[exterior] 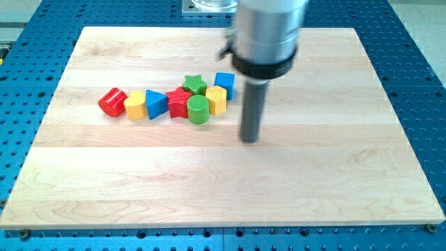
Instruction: Group up all the blocks at the center of the board
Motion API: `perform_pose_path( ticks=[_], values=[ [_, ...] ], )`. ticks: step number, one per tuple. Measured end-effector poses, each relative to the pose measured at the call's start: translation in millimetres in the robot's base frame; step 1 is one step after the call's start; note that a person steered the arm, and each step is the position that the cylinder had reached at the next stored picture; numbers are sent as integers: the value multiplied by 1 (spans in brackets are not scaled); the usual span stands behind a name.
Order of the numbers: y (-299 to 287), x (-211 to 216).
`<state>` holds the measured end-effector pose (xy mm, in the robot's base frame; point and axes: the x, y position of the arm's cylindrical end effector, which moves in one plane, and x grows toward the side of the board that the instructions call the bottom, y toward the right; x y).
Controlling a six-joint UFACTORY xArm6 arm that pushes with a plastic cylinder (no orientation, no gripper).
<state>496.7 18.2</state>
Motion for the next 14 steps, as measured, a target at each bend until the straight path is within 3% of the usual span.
perform_pose_path(
  ticks=[3,5,7,10,11,12,13,14],
  values=[
    [-44,-28],
    [-168,-3],
    [-166,-66],
    [-204,-96],
    [-164,-106],
    [-145,-86],
    [-204,-18],
    [-240,16]
  ],
)
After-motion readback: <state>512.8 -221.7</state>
